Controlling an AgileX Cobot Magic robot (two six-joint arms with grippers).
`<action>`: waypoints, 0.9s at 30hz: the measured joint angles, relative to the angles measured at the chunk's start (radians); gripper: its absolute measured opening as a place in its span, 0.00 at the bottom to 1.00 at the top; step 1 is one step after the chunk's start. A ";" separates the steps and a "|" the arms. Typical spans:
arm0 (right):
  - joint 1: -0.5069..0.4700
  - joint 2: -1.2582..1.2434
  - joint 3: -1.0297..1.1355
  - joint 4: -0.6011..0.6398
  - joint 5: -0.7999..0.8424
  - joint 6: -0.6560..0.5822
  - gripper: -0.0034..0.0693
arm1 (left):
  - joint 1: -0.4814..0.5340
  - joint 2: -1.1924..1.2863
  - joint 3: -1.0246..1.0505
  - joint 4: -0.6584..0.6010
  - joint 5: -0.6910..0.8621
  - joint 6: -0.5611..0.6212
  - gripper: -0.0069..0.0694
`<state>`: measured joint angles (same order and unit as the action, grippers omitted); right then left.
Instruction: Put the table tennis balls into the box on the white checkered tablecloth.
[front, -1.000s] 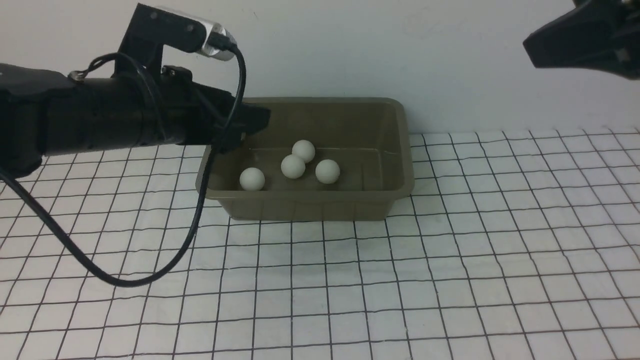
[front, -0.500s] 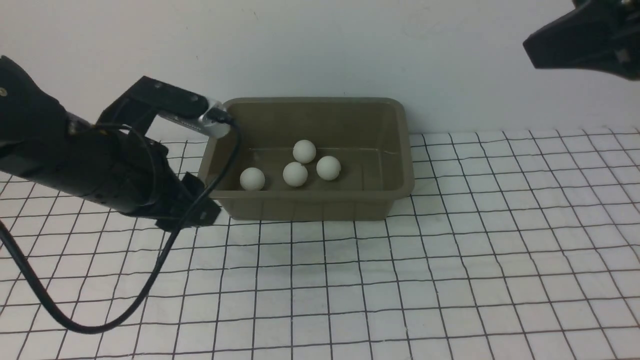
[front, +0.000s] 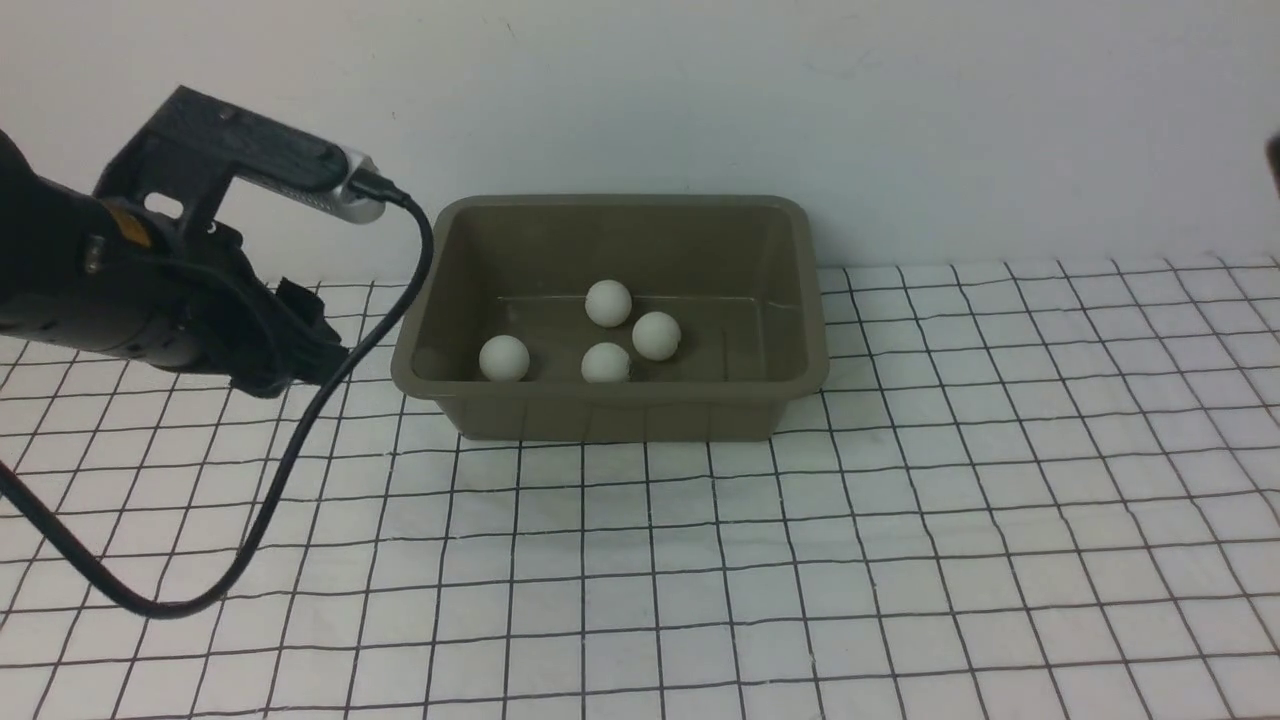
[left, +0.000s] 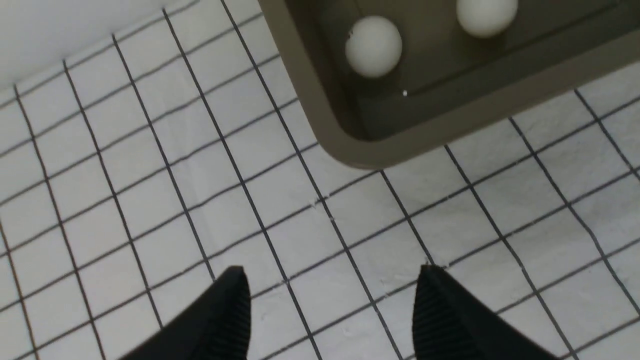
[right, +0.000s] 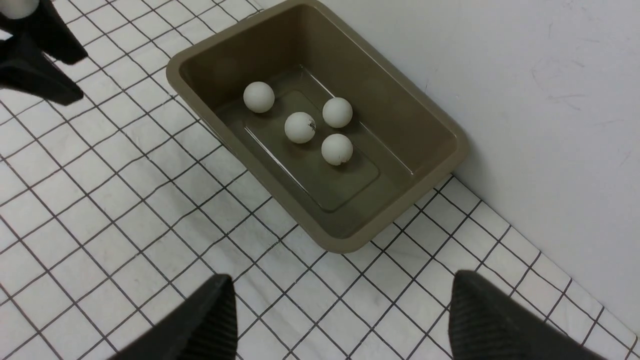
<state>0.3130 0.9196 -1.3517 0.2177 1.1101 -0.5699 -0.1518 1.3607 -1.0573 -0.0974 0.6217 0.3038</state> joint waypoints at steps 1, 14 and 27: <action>0.000 -0.033 0.068 -0.009 -0.024 0.000 0.75 | 0.000 -0.006 0.000 0.000 0.000 -0.001 0.61; 0.000 -0.505 0.820 -0.021 -0.469 0.000 0.75 | 0.000 -0.026 0.000 -0.046 -0.001 0.007 0.61; 0.000 -0.696 1.017 0.036 -0.671 0.048 0.75 | 0.000 -0.026 0.000 -0.123 -0.001 0.051 0.61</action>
<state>0.3130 0.2232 -0.3344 0.2537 0.4394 -0.5215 -0.1518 1.3350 -1.0573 -0.2199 0.6207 0.3553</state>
